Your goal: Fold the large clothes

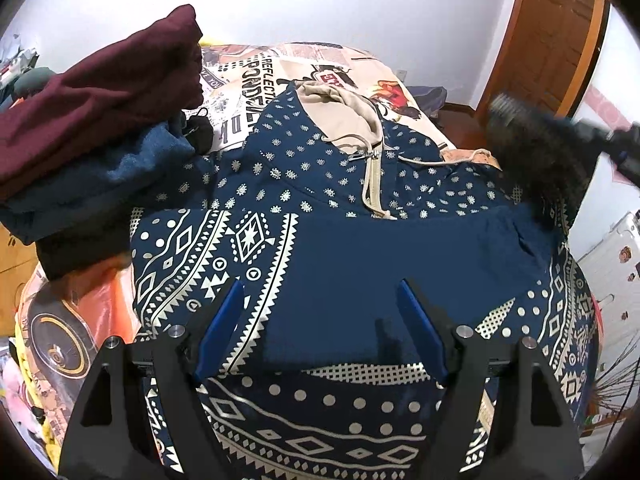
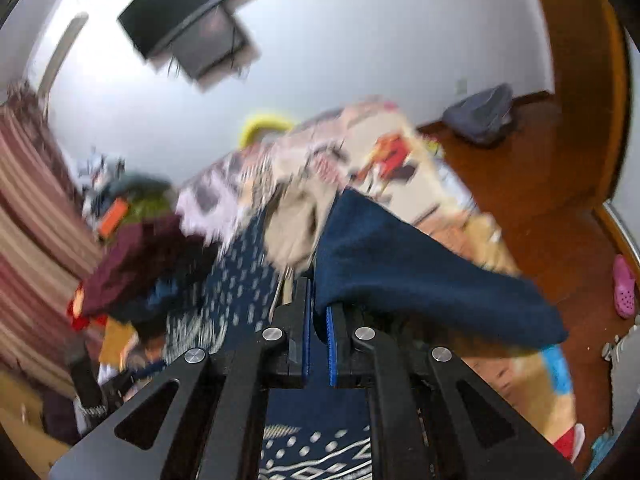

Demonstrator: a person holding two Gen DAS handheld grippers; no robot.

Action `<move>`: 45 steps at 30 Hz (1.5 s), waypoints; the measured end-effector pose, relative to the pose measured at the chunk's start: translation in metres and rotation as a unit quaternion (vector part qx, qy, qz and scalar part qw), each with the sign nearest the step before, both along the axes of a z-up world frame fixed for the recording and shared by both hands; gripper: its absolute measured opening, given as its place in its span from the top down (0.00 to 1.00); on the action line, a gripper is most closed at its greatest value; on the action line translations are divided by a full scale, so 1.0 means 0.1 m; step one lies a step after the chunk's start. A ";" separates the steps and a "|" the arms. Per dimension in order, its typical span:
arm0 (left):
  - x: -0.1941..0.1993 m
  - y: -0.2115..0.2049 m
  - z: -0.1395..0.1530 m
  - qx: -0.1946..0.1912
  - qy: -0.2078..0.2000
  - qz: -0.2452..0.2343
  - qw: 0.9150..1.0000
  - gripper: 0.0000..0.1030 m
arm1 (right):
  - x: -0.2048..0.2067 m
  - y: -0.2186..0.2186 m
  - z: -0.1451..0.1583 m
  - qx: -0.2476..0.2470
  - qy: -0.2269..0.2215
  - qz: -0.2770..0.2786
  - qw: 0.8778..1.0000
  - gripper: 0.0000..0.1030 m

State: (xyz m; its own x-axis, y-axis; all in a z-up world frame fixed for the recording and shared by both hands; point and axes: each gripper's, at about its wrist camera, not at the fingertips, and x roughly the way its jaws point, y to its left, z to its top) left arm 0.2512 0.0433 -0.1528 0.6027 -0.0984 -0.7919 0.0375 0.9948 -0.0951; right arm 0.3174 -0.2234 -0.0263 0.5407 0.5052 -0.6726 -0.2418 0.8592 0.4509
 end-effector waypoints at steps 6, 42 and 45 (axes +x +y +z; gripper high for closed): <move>-0.10 0.04 -0.02 0.001 0.005 -0.006 1.000 0.24 | -0.10 0.36 -0.66 -0.045 0.094 0.044 0.994 0.94; -0.03 -0.05 -0.19 -0.038 0.029 0.009 0.999 0.24 | 0.29 -1.11 -1.39 0.127 0.233 -0.173 0.948 0.57; -0.03 -0.03 -0.20 -0.037 0.028 0.011 0.999 0.24 | 0.26 -1.20 -1.43 0.156 0.240 -0.194 0.938 0.57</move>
State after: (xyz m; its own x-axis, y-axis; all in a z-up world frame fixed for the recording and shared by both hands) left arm 0.2483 0.0401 -0.1726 0.5595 -0.1452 -0.8160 0.0088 0.9855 -0.1693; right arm 0.3436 -0.3438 -0.1696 0.3981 0.5452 -0.7377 0.3568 0.6489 0.6721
